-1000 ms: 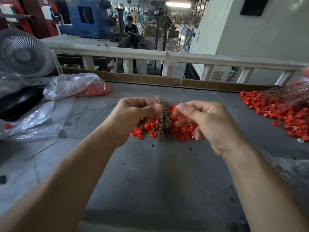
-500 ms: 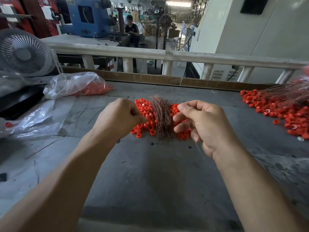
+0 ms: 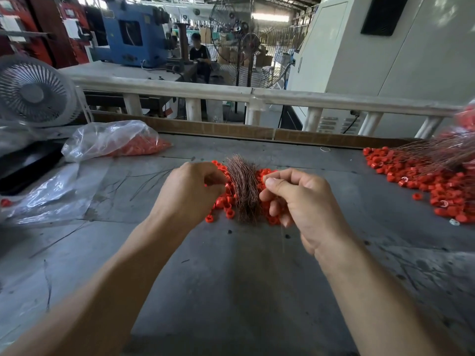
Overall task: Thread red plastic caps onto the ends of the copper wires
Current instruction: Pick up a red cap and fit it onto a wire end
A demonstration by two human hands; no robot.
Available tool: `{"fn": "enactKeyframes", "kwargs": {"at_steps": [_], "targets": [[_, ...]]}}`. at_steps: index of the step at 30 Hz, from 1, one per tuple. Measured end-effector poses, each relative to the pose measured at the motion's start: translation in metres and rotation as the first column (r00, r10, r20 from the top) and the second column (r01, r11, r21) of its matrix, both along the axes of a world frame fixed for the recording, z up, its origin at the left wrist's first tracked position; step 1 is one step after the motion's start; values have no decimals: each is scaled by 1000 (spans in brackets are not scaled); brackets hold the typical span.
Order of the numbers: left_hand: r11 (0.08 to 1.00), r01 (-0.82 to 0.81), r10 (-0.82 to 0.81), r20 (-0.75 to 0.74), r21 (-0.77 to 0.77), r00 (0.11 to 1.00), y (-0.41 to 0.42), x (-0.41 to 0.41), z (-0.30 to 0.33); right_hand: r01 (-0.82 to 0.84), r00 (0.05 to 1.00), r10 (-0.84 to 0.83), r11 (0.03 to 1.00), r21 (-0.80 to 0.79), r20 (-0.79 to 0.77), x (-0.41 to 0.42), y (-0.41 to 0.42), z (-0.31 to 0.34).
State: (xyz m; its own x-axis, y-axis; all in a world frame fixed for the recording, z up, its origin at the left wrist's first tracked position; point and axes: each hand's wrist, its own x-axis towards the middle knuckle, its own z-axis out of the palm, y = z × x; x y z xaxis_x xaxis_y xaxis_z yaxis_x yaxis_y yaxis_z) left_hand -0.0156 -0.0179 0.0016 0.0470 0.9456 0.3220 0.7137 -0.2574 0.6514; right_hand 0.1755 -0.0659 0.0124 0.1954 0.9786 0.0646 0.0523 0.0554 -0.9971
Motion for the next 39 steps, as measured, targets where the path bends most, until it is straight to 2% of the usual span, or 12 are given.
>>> {"fn": "enactKeyframes", "kwargs": {"at_steps": [2, 4, 6, 9, 10, 15, 20, 27, 32, 39], "targets": [[996, 79, -66, 279, -32, 958, -3, 5, 6, -12, 1000, 12, 1000, 5, -7, -1, 0, -1], [982, 179, -121, 519, -63, 846, -6, 9, 11, -16, 1000, 17, 1000, 17, -26, -2, -2, 1], [960, 270, -157, 656, -74, 738, -8, 10, 12, -12, 999, 13, 999, 39, -39, -3, -4, 3], [922, 375, -165, 787, -90, 595, -10, 12, 10, -9, 998, 14, 997, 74, -58, -5, -6, 4], [913, 397, -165, 805, -94, 570, -10, 13, 9, -9, 998, 14, 996, 84, -56, -5, -7, 4], [904, 417, -184, 797, -92, 575, -17, 24, 11, 9, 999, -4, 993, 114, -41, -6, -7, 3], [918, 393, -255, 677, -55, 690, -14, 33, 23, 8, 1000, -6, 992, 127, -16, -6, -6, 2], [903, 422, -169, 845, -74, 508, -22, 26, -6, -14, 1000, 18, 988, 151, -23, -7, -3, 1], [900, 426, -143, 862, -91, 486, -18, 14, -6, -15, 992, -7, 986, 168, 127, -4, -1, -6], [895, 439, -151, 872, -79, 465, -24, 14, -2, -84, 982, 41, 970, 228, 187, -8, -2, -6]]}}
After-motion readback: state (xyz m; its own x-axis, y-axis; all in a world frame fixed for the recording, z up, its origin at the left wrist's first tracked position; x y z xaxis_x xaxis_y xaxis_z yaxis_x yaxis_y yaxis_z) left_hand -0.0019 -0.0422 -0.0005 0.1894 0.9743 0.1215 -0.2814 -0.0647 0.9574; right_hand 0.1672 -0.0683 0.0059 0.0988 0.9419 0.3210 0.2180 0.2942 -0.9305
